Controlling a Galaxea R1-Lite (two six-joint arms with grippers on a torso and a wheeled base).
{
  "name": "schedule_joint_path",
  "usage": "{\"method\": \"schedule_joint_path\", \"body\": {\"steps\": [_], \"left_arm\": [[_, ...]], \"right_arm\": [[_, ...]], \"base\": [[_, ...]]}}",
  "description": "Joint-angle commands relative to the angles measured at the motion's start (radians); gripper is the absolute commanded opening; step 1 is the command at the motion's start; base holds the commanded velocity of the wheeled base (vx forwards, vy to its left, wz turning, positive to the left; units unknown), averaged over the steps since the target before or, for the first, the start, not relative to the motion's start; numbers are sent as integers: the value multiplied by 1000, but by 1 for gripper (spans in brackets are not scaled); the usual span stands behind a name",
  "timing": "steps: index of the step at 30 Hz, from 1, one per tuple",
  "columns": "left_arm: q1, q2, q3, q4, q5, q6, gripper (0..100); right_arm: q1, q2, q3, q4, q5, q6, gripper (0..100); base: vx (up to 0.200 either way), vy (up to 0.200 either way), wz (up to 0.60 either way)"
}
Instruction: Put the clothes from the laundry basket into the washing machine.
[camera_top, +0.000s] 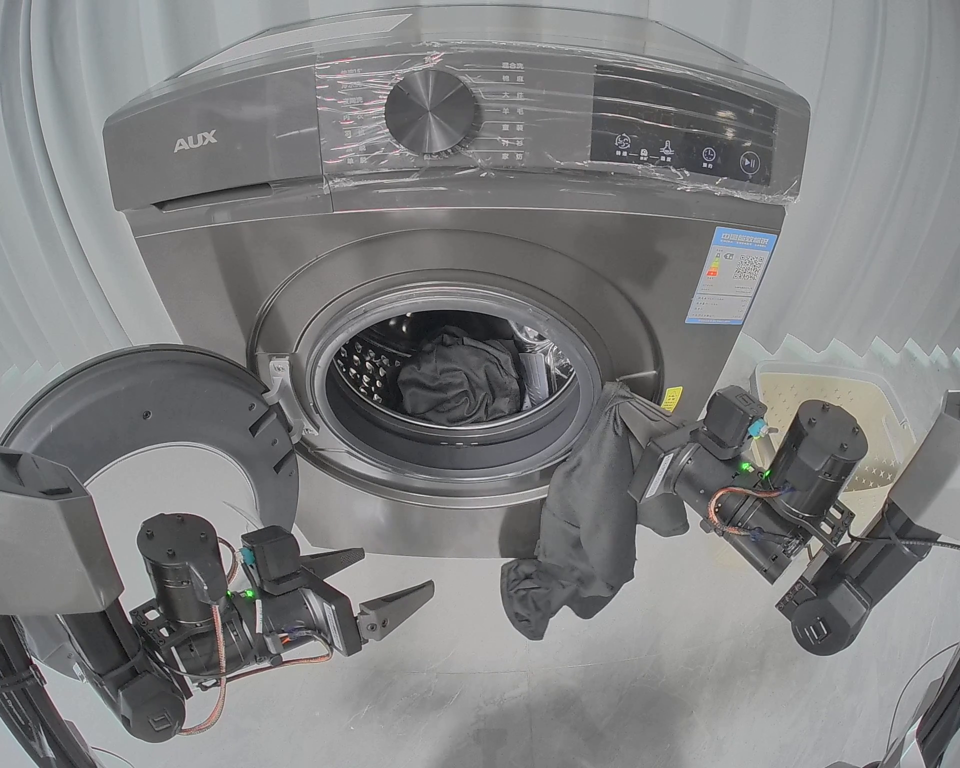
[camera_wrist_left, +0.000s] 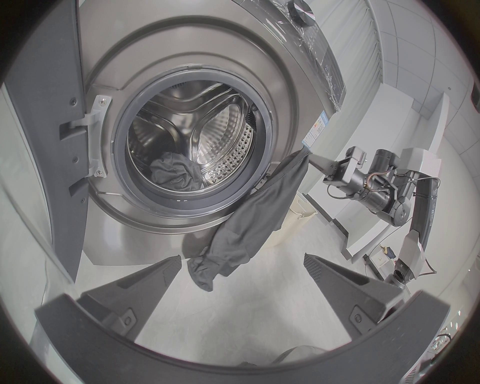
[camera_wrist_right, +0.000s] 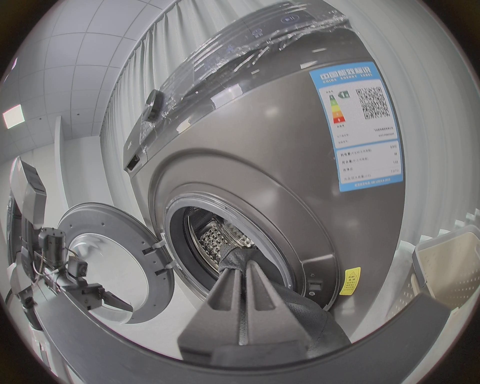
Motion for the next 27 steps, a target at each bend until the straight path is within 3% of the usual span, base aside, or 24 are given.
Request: {"method": "schedule_joint_path", "body": {"steps": [1,6,12,27], "left_arm": [[-2,54,-42,0,1,-1,100],[-3,110,-114,-2,1,7,100],[7,164,-156,-2,2,64,100],[44,248,-291,-2,5,61,100]], "right_arm": [[31,-36,-4,-1,-2,0,0],[64,-52,-7,1,-5,-2,0],[109,-49,-52,1,-5,-2,0],[195,-64,-49,1,1,0,0]], "base": [[0,0,0],[0,0,0],[0,0,0],[0,0,0]]}}
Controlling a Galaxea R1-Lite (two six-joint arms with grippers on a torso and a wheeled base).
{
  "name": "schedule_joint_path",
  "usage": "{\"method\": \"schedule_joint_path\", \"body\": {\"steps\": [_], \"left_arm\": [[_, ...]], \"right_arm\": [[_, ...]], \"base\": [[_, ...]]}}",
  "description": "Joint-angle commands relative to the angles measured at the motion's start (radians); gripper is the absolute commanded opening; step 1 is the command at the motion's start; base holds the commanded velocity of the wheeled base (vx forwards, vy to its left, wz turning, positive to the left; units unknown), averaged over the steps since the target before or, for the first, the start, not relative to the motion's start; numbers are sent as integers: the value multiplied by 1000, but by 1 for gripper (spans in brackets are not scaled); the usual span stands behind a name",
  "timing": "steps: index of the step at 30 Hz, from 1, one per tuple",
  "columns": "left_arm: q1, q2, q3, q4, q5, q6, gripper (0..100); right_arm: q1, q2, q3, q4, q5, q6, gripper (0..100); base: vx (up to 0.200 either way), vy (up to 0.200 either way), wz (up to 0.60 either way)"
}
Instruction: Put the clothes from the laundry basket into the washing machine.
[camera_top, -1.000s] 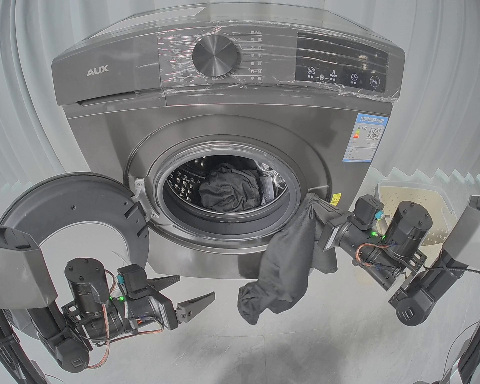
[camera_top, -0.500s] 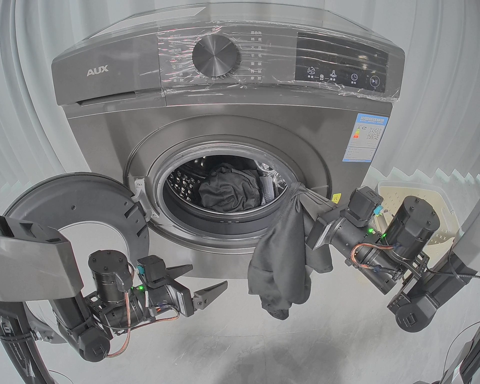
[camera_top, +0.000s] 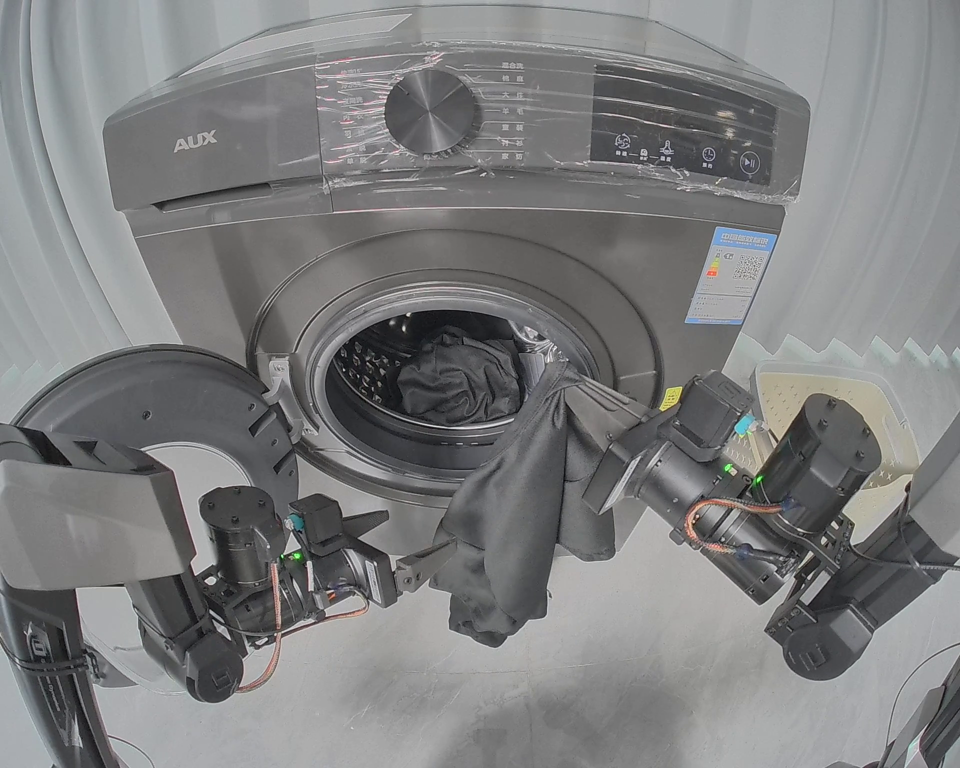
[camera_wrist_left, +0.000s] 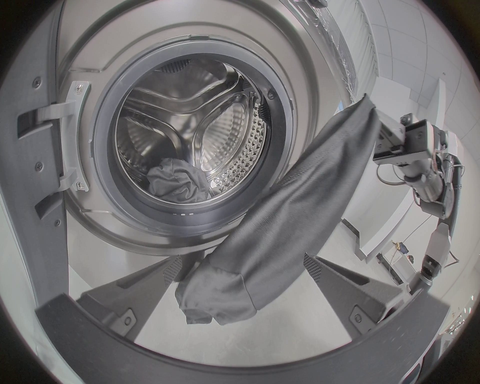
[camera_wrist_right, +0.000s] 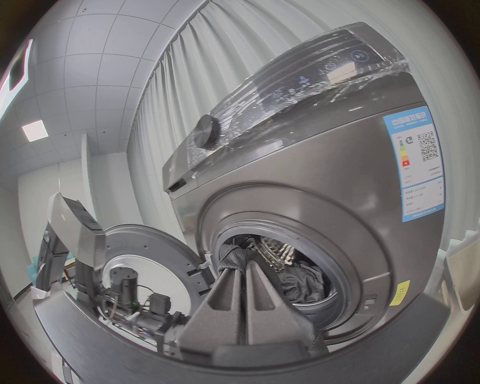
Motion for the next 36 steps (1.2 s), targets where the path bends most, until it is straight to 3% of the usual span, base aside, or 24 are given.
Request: {"method": "schedule_joint_path", "body": {"steps": [1,19,24,36], "left_arm": [[10,59,-57,0,6,-2,100],[-8,133,-171,0,-27,0,100],[-14,151,-177,0,-83,1,100],[-13,229,-281,0,-80,3,100]], "right_arm": [[39,-7,0,1,-3,0,0],[63,0,-3,0,-9,0,0],[63,0,0,0,-9,0,0],[72,0,5,0,-10,2,0]], "base": [[0,0,0],[0,0,0],[0,0,0],[0,0,0]]}}
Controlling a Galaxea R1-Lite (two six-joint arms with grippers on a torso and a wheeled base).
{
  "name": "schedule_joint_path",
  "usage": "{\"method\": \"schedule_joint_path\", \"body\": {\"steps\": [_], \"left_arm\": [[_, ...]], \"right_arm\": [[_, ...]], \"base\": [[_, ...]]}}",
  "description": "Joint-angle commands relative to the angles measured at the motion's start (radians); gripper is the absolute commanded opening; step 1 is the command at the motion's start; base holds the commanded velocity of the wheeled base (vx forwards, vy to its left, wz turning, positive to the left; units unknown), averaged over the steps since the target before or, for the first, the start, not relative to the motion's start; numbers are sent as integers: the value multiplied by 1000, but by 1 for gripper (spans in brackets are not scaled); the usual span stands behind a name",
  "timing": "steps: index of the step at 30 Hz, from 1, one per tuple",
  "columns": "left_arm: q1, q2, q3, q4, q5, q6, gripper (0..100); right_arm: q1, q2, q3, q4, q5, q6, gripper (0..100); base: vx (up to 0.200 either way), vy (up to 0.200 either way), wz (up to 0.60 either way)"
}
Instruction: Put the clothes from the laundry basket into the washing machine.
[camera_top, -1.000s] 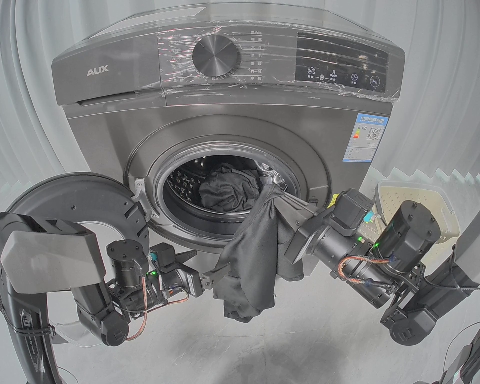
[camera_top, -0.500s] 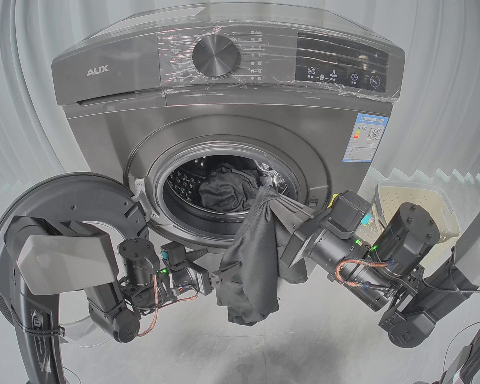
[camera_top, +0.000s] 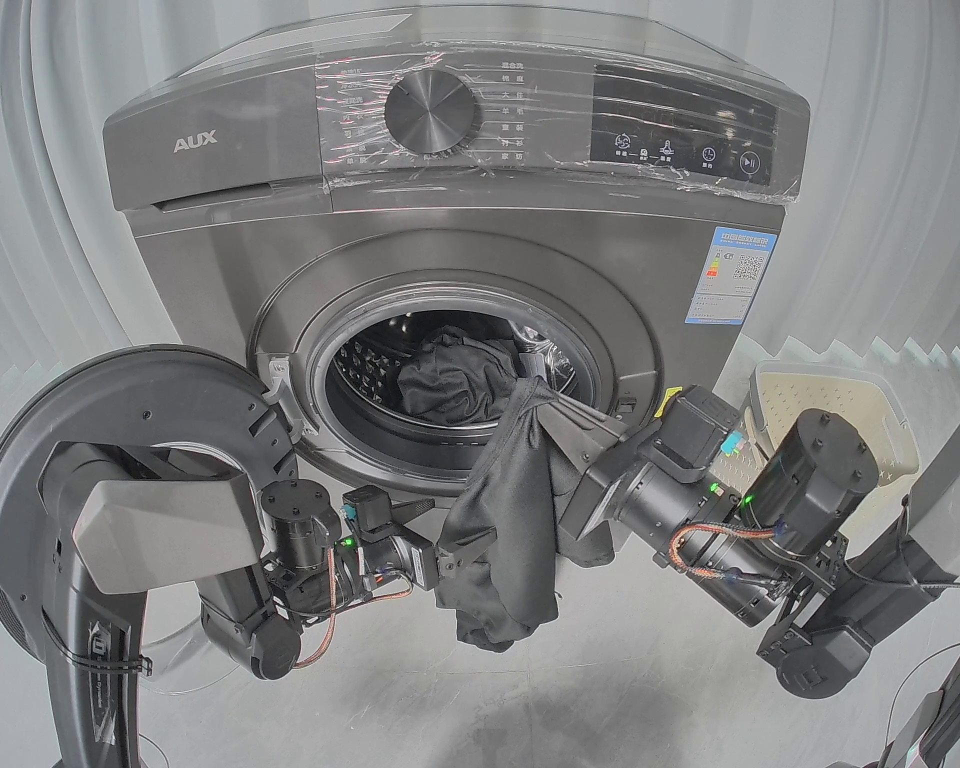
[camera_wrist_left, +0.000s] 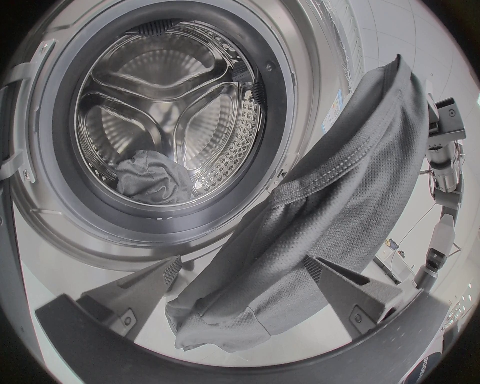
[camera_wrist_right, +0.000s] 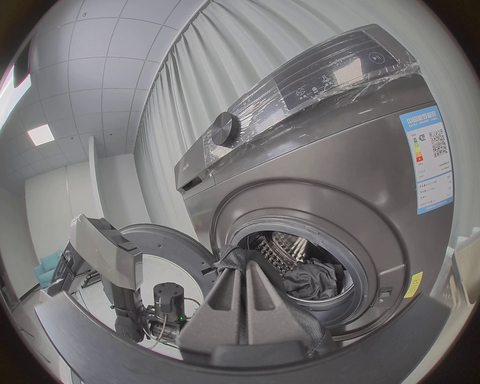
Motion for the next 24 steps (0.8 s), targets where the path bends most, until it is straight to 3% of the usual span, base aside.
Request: {"method": "schedule_joint_path", "body": {"steps": [1,2,3,11,16,19,24], "left_arm": [[0,31,-26,0,2,-1,100],[-2,30,-26,0,2,-1,100],[-7,30,-25,0,0,-1,0],[-19,22,-22,0,-3,6,0],[-11,2,-10,-2,0,41,0],[-2,-59,49,-2,-3,62,0],[27,-207,150,-2,-7,62,0]], "right_arm": [[4,2,2,0,0,0,0],[3,2,2,0,0,0,0],[3,2,2,0,0,0,0],[-2,7,6,0,0,0,0],[-13,17,8,-2,-2,1,0],[-28,17,22,0,-3,11,0],[-76,17,72,-2,-2,21,0]], "base": [[0,0,0],[0,0,0],[0,0,0],[0,0,0],[0,0,0],[0,0,0],[0,0,0]]}}
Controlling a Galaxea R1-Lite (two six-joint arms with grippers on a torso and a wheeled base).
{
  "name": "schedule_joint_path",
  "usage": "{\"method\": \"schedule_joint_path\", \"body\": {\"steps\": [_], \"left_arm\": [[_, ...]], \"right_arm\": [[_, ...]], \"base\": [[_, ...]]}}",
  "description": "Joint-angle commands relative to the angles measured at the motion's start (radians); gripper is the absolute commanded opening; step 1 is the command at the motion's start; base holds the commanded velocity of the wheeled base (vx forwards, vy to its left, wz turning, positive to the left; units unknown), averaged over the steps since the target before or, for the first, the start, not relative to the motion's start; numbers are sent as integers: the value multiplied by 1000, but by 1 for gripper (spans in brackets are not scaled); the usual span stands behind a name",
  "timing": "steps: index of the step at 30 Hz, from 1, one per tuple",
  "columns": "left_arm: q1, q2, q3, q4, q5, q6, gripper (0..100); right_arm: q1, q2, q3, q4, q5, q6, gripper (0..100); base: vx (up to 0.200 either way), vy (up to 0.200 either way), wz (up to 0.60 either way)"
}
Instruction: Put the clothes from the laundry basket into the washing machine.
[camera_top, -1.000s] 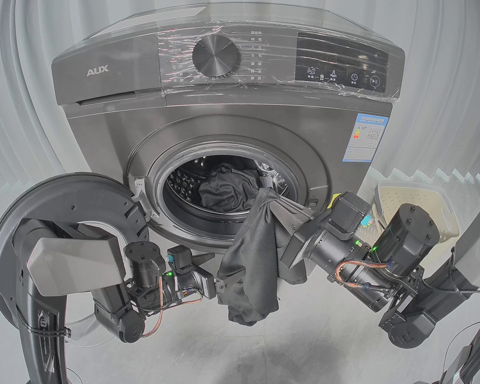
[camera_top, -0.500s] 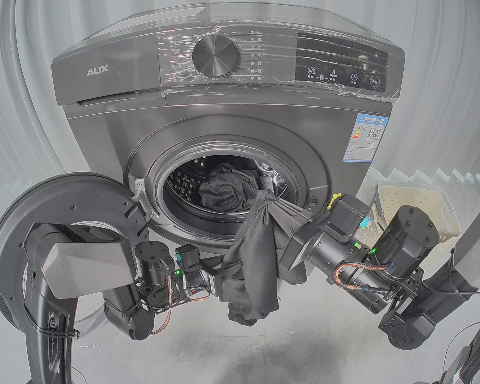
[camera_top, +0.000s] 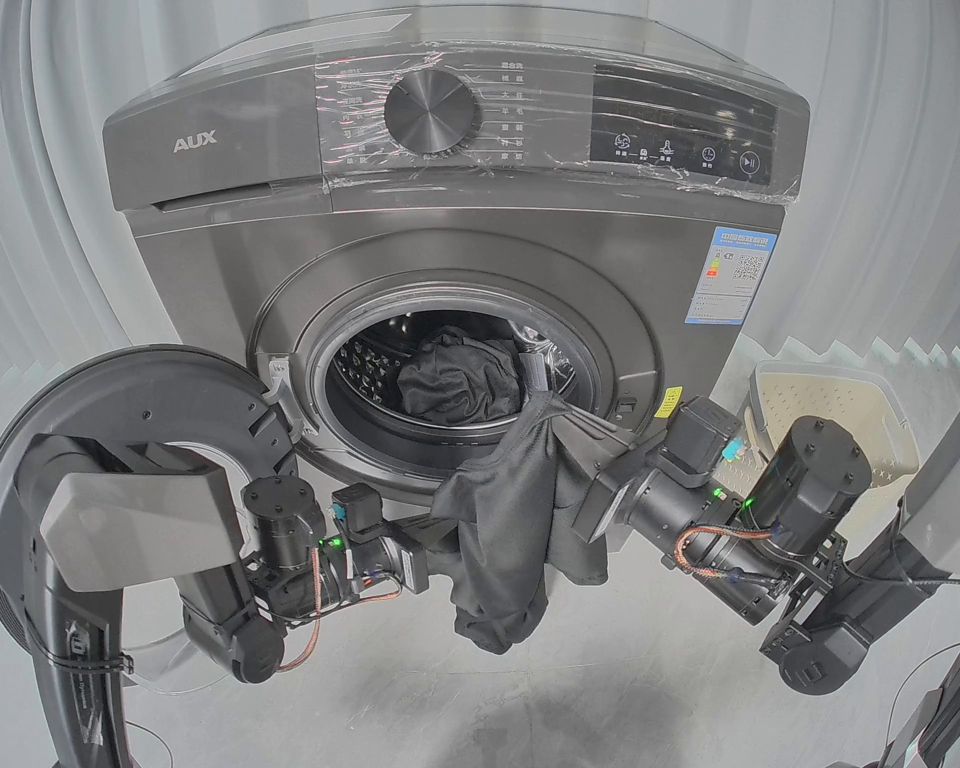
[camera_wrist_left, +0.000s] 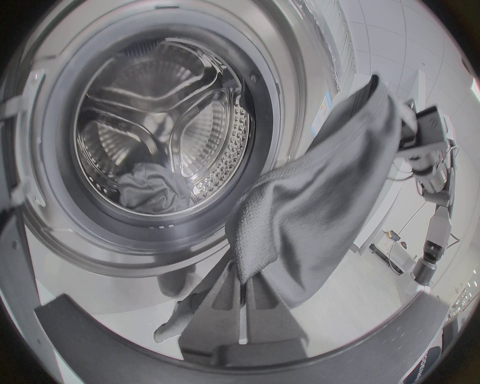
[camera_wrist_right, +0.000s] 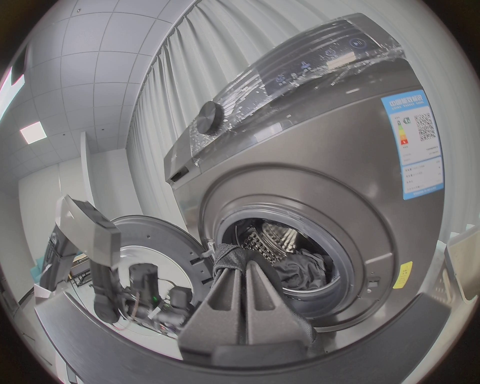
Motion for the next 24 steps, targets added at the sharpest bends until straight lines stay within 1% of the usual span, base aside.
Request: {"method": "schedule_joint_path", "body": {"steps": [1,5,9,10,11,12,13,15,17,18,19,21,23,24], "left_arm": [[27,-172,106,0,-1,2,0],[35,-288,194,0,-1,4,0],[40,-359,273,0,1,10,0],[40,-359,273,0,1,10,0],[41,-365,290,0,1,13,0],[43,-376,310,0,1,24,0],[50,-383,312,0,1,33,0],[69,-399,301,0,-1,42,0],[76,-414,293,0,-1,41,0],[84,-434,284,0,-3,38,0],[87,-448,284,0,-1,33,0],[99,-466,293,0,-3,39,0],[104,-475,299,0,-3,39,0],[113,-505,318,0,-1,41,0]], "right_arm": [[-43,2,48,-1,0,16,0],[-54,0,91,-1,-1,30,0],[-71,3,125,-1,2,39,0],[-71,3,125,-1,2,39,0],[-74,3,126,-1,0,48,0],[-77,2,126,-1,0,59,0],[-78,2,128,-1,-1,65,0],[-86,2,137,-1,-1,71,0],[-98,3,148,-1,-9,73,0],[-105,3,165,-1,-27,74,0],[-105,5,175,-1,-36,76,0],[-109,15,197,-3,-39,76,0],[-109,17,201,-3,-41,77,0],[-108,17,204,-3,-43,90,0]], "base": [[0,0,0],[0,0,0],[0,0,0],[0,0,0],[0,0,0],[0,0,0],[0,0,0],[0,0,0],[0,0,0],[0,0,0],[0,0,0],[0,0,0],[0,0,0],[0,0,0]]}}
